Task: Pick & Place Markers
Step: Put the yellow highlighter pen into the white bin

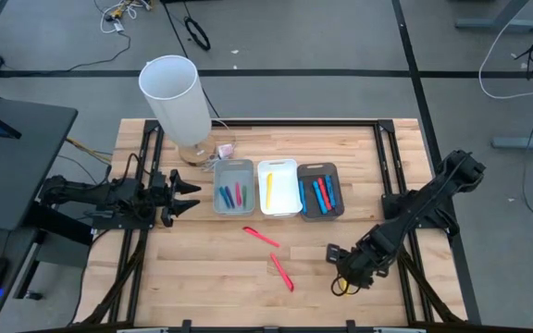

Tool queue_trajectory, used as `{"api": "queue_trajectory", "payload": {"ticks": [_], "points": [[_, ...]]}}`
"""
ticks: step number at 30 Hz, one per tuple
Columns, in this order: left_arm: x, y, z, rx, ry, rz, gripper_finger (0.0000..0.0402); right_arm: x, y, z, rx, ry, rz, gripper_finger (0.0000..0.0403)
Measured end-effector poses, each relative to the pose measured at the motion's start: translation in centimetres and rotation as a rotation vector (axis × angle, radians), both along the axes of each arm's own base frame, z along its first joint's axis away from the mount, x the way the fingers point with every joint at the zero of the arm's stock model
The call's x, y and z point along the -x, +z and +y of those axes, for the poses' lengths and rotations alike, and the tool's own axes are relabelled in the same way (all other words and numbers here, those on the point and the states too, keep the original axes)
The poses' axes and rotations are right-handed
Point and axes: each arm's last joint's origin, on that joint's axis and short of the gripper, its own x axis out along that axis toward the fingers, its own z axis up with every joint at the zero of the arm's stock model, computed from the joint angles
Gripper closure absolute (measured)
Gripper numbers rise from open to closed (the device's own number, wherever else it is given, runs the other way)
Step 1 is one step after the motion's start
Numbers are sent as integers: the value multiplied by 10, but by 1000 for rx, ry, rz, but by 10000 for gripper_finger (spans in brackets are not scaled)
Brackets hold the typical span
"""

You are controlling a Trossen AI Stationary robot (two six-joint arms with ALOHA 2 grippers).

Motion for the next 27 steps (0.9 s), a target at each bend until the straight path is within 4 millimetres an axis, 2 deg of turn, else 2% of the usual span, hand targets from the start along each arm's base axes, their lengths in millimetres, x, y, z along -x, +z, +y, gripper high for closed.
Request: {"api": "queue_trajectory", "payload": {"ticks": [8, 19, 24, 27], "points": [[0, 0, 0, 0, 0, -1, 168, 6, -22, -2, 17, 11, 11, 197], [0, 0, 0, 0, 0, -1, 168, -2, -42, 5, 24, 50, 23, 197], [0, 0, 0, 0, 0, -1, 168, -2, -44, 6, 16, 54, 42, 199], [0, 0, 0, 0, 0, -1, 168, -3, -44, 6, 8, 59, 42, 216]]}}
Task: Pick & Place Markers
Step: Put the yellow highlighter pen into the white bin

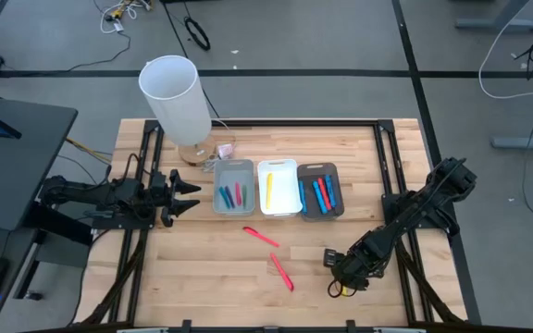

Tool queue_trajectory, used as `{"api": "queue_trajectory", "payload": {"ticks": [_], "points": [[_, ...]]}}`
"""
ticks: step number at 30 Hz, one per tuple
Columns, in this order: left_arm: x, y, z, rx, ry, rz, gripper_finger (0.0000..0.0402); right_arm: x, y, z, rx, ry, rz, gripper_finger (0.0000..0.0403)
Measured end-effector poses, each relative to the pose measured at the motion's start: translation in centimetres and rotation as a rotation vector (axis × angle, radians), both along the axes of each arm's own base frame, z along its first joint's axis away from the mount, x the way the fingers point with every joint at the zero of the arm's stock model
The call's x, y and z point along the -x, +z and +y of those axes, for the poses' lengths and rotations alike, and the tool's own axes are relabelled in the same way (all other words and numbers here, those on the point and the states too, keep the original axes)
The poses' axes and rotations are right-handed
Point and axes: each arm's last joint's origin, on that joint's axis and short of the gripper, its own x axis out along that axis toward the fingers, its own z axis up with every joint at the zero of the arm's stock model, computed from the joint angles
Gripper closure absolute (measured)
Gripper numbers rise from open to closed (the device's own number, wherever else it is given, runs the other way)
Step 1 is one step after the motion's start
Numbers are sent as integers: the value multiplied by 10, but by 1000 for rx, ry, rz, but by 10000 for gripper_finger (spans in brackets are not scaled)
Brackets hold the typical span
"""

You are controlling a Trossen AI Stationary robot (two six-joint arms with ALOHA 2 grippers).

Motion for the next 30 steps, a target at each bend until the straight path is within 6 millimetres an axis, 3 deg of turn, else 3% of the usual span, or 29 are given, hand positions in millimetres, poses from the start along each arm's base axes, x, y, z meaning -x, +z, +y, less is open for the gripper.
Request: {"api": "queue_trajectory", "payload": {"ticks": [13, 22, 30], "points": [[0, 0, 0, 0, 0, 0, 168, 0, 0, 1, -31, -76, 35, 389], [0, 0, 0, 0, 0, 0, 168, 1, 4, 0, -12, -243, 91, 383], [0, 0, 0, 0, 0, 0, 168, -2, 40, 3, -45, -437, 110, 391]]}}
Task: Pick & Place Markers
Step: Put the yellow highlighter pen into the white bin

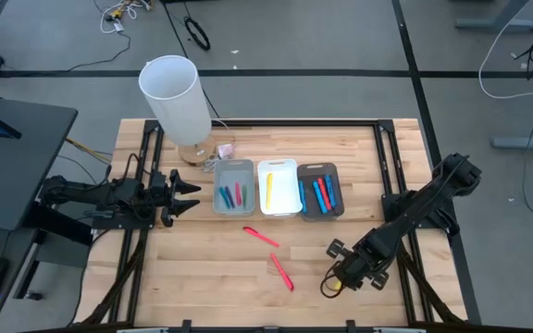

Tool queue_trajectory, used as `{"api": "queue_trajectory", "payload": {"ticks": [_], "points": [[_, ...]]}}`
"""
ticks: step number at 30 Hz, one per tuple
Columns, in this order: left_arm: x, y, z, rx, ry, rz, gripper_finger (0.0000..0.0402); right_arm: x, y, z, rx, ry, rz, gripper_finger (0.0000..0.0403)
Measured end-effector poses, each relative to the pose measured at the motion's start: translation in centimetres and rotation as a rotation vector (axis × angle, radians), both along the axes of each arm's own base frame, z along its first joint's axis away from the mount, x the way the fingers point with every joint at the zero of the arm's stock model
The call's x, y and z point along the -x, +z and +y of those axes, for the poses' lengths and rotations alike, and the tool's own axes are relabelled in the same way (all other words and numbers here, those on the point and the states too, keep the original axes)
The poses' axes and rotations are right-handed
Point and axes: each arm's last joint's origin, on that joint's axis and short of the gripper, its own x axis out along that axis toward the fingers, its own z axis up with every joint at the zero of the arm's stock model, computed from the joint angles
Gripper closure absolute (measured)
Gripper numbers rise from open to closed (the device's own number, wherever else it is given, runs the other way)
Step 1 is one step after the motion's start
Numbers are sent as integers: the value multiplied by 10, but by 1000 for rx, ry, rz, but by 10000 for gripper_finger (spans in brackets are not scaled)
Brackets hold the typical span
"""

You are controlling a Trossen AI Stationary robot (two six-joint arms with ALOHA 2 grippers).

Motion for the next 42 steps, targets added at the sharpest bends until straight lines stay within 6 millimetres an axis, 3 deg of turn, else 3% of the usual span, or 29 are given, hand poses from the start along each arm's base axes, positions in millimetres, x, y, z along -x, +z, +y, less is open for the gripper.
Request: {"api": "queue_trajectory", "payload": {"ticks": [14, 21, 42], "points": [[0, 0, 0, 0, 0, 0, 168, -19, 69, -9, 16, -392, 103, 392], [0, 0, 0, 0, 0, 0, 168, -40, 100, -29, -46, -754, 125, 392], [0, 0, 0, 0, 0, 0, 168, -78, 123, -104, -198, -1611, 195, 392]]}}
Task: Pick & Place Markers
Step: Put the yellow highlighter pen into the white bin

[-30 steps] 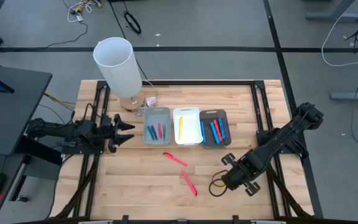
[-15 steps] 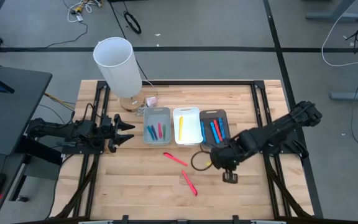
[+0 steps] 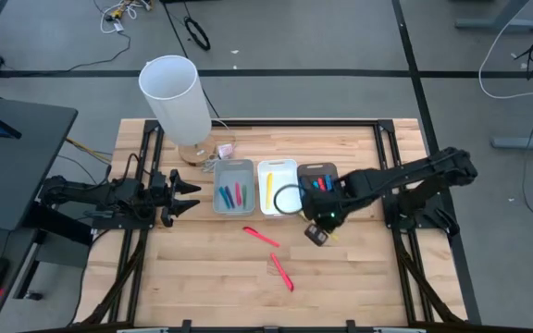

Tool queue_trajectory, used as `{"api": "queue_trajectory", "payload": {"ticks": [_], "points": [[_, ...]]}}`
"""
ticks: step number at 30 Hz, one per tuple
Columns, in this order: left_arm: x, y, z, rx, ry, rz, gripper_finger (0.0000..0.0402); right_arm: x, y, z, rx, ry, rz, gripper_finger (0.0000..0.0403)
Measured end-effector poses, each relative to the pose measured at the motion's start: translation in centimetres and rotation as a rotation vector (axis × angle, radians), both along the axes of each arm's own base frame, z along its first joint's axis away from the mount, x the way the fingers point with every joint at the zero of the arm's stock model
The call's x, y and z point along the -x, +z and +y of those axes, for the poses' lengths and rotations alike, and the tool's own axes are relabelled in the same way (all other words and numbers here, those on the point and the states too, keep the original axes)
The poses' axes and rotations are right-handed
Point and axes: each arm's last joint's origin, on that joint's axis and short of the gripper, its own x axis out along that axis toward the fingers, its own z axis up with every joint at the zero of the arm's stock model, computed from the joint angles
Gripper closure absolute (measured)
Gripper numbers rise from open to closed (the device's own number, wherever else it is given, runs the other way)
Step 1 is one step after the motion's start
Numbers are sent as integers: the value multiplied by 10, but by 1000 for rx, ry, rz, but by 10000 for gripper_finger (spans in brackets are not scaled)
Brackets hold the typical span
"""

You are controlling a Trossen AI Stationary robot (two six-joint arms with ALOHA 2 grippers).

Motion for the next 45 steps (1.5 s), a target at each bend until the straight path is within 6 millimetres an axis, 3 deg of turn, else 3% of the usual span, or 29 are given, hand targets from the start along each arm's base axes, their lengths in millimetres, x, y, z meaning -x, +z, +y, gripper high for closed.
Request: {"api": "queue_trajectory", "payload": {"ticks": [13, 26, 33, 45], "points": [[0, 0, 0, 0, 0, 0, 168, -23, 0, -66, -56, -382, -68, 392], [0, 0, 0, 0, 0, 0, 168, -51, -20, -128, -60, -646, -163, 392], [0, 0, 0, 0, 0, 0, 168, -62, -36, -139, -37, -716, -144, 392], [0, 0, 0, 0, 0, 0, 168, -93, -93, -137, -19, -701, -57, 392]]}}
